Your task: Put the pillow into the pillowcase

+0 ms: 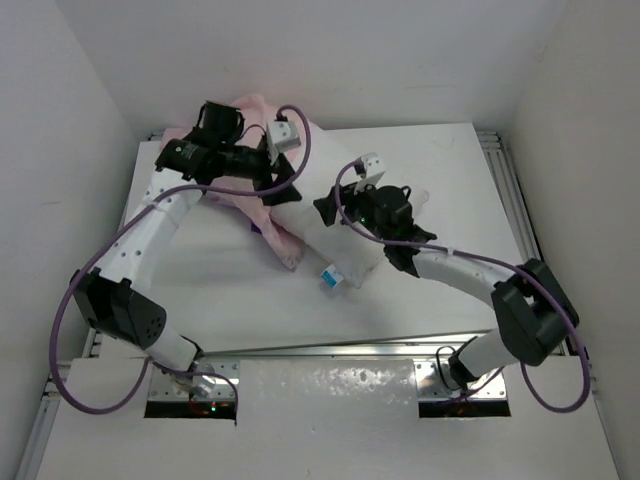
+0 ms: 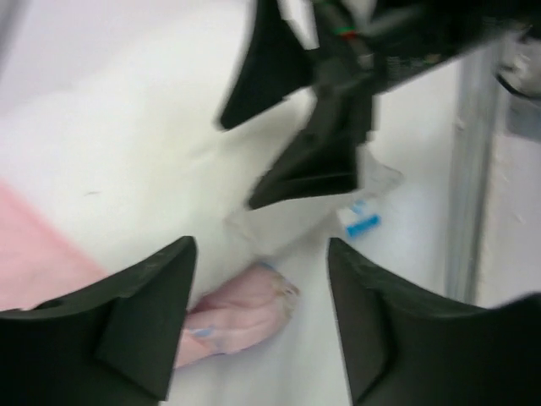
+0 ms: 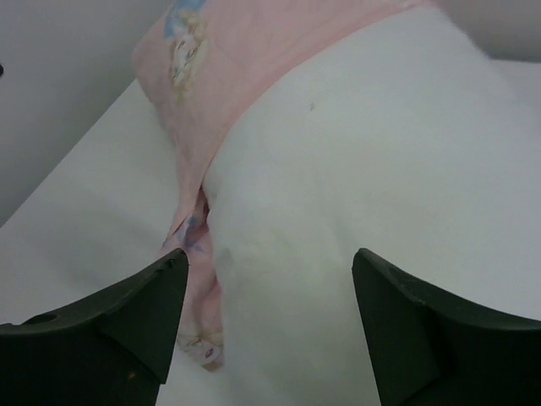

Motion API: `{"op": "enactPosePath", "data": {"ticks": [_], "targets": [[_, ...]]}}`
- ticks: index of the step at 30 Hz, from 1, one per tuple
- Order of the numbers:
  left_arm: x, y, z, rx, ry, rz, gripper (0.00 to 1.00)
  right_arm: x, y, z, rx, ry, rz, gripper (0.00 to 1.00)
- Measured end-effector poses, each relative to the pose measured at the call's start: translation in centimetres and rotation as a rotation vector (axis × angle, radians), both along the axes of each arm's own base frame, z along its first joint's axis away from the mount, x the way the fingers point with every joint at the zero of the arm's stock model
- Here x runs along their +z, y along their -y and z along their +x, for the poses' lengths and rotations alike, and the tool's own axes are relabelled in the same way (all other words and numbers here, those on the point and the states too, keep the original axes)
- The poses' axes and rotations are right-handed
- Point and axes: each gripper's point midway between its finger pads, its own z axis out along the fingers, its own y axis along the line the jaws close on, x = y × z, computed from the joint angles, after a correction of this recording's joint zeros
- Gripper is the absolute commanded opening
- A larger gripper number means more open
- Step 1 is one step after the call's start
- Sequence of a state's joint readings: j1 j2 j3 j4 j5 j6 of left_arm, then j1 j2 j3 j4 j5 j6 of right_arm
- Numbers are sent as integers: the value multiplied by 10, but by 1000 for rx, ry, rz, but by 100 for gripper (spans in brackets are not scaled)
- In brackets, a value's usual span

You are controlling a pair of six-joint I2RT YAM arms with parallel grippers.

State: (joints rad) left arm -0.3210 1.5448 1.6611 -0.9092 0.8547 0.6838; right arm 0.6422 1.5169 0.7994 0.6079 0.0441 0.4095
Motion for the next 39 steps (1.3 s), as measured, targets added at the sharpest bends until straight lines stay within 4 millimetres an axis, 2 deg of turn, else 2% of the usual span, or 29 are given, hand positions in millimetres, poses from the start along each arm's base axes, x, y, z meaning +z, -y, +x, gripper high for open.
{"op": "enactPosePath", "data": {"ticks": [1, 3, 6, 8, 10, 14, 17, 20, 23, 27, 30, 32, 33, 34, 37, 38, 39], "targets": [[11, -1, 10, 45, 36, -2, 55, 7, 7, 1, -7, -5, -2, 81], [23, -4, 34, 152, 90, 7, 54, 23, 25, 15, -29, -30, 7, 83], [19, -7, 91, 358, 157, 65, 55, 43, 65, 53, -114, -81, 5, 85], [0, -3, 135, 487, 215, 136, 57, 55, 91, 80, -178, -105, 6, 86], [-37, 6, 171, 594, 256, 240, 59, 59, 114, 101, -236, -139, 12, 89], [-96, 18, 211, 715, 287, 393, 58, 44, 126, 119, -265, -209, 12, 93], [-111, 14, 235, 800, 341, 456, 57, 26, 119, 137, -234, -255, -9, 94], [-102, 3, 248, 882, 399, 467, 55, 8, 104, 161, -162, -285, -1, 94], [-86, -6, 257, 949, 449, 458, 54, -15, 93, 175, -107, -337, 32, 95], [-80, -16, 262, 986, 477, 463, 54, -51, 95, 188, -91, -409, 75, 96], [-78, -21, 266, 999, 485, 467, 51, -63, 95, 200, -83, -434, 99, 99], [-79, -23, 271, 1005, 482, 464, 42, -65, 91, 210, -69, -427, 111, 99], [-81, -24, 275, 1008, 478, 460, 35, -66, 88, 215, -57, -424, 116, 99], [-86, -26, 278, 1008, 471, 462, 20, -66, 84, 218, -38, -418, 121, 99], [-105, -30, 281, 989, 437, 482, 0, -76, 72, 221, 34, -406, 145, 97], [-110, -30, 282, 978, 426, 483, 0, -81, 67, 222, 66, -406, 157, 94], [-112, -26, 281, 958, 420, 476, 0, -88, 62, 222, 96, -415, 170, 72]]}}
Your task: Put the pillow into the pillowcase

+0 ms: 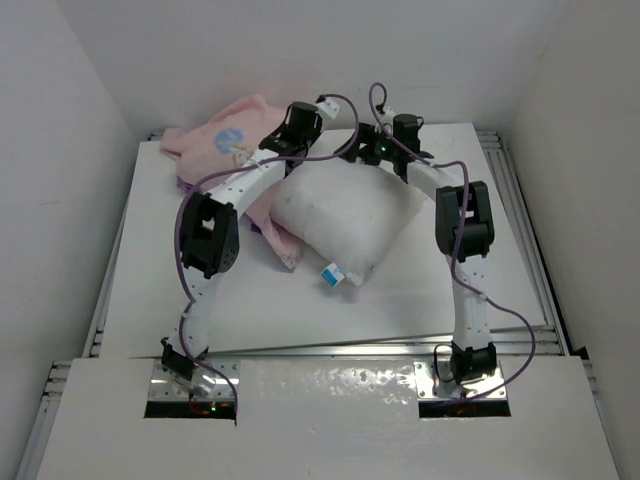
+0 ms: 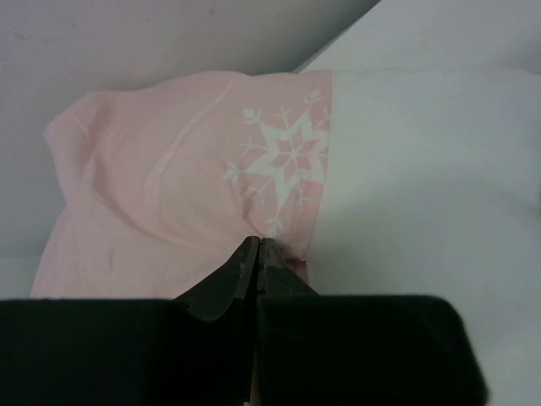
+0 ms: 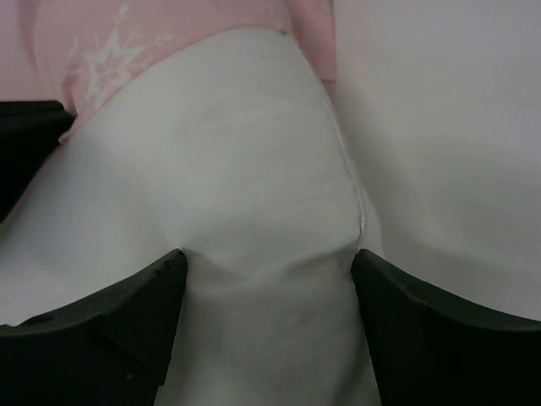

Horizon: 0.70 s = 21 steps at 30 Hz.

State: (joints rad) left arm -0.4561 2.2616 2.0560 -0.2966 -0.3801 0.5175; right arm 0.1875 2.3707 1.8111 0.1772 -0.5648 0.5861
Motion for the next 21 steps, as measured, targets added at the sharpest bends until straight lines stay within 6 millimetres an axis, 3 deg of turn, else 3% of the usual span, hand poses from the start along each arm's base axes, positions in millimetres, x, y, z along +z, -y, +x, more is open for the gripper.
{"op": "enactPosePath", "data": {"ticks": [3, 5, 7, 11, 18, 21], "targets": [[-4, 9, -1, -48, -15, -23, 0, -21, -17, -5, 98, -22, 55, 35], [-4, 17, -4, -90, -27, -45, 0, -31, -26, -14, 143, -32, 70, 24], [-5, 26, -8, -135, -46, -67, 0, -31, -33, -25, 172, 5, 60, 0], [3, 39, -24, -208, -96, -96, 0, -4, -51, -66, 218, 78, 41, 0], [45, 58, -63, -328, -151, -155, 0, 35, -74, -155, 211, 205, 6, 0], [60, 68, -85, -386, -175, -171, 0, 47, -77, -173, 196, 256, -11, 0]]}}
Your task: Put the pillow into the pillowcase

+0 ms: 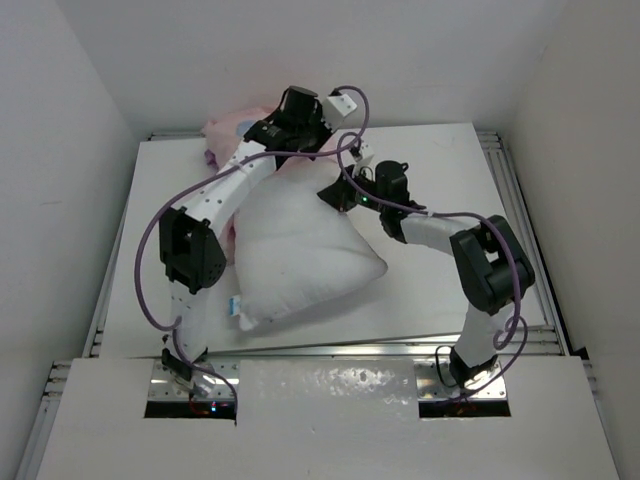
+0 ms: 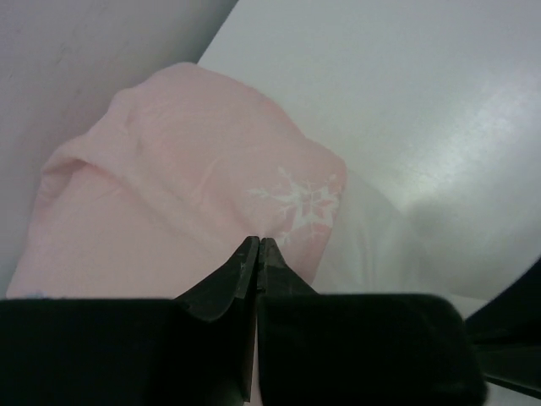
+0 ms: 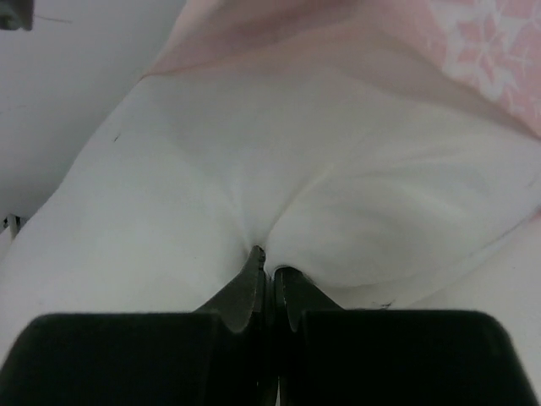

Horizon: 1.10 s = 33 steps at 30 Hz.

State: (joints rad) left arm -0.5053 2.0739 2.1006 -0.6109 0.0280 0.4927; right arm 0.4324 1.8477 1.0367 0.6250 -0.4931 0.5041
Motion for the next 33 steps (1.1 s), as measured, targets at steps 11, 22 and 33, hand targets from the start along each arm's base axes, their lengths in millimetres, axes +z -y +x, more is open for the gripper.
{"op": "enactPosePath", "data": {"ticks": [11, 22, 33], "targets": [[24, 59, -107, -319, -134, -34, 0, 32, 28, 26, -260, 149, 22, 0], [23, 19, -113, -174, -73, 72, 57, 27, 64, 39, -467, 141, 103, 0], [-27, -6, -32, 11, 85, 267, 61, 39, 46, 22, -337, 139, 181, 0]]}}
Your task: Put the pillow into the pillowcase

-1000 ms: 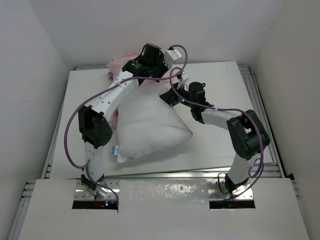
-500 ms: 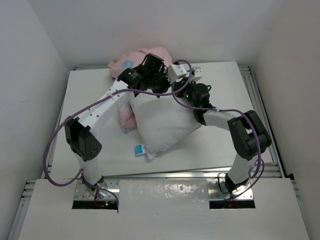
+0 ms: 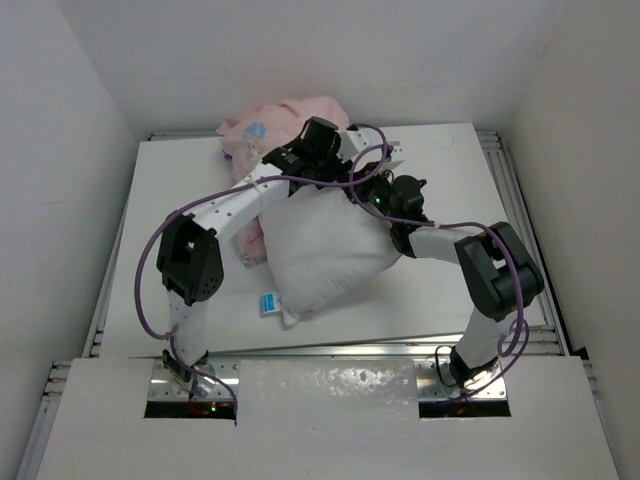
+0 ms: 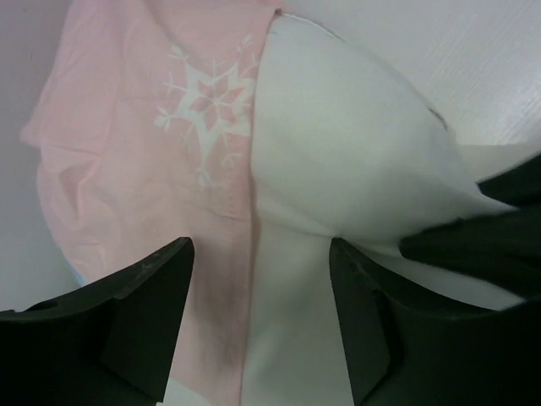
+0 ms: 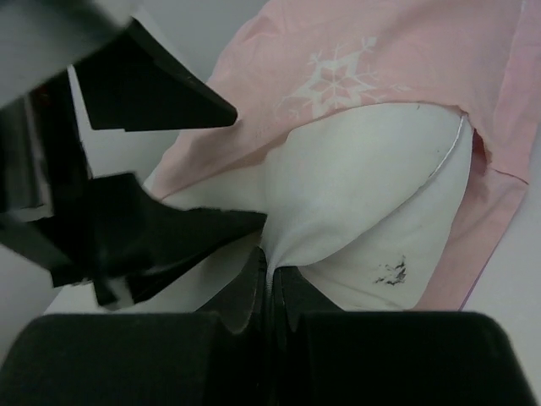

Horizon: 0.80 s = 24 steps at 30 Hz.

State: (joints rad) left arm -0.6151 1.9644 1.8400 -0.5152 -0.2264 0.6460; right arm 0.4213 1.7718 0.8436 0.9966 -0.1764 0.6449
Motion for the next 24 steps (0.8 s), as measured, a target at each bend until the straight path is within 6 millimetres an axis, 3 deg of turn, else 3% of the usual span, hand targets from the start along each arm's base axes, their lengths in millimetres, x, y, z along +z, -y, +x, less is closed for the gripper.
{"op": "enactPosePath", "data": {"ticks": [3, 10, 14, 17, 24], "targets": [[-7, -5, 14, 35, 22, -1, 54, -5, 0, -2, 8, -15, -7, 0], [15, -31, 45, 152, 146, -30, 44, -4, -3, -8, 39, -14, -2, 0], [15, -41, 53, 184, 168, -23, 25, -3, -4, -11, 50, -18, 4, 0], [3, -38, 53, 169, 146, -22, 0, -4, -5, -11, 51, -20, 4, 0], [-14, -11, 35, 18, 2, -121, 0, -2, -9, -10, 74, -27, -1, 0]]}}
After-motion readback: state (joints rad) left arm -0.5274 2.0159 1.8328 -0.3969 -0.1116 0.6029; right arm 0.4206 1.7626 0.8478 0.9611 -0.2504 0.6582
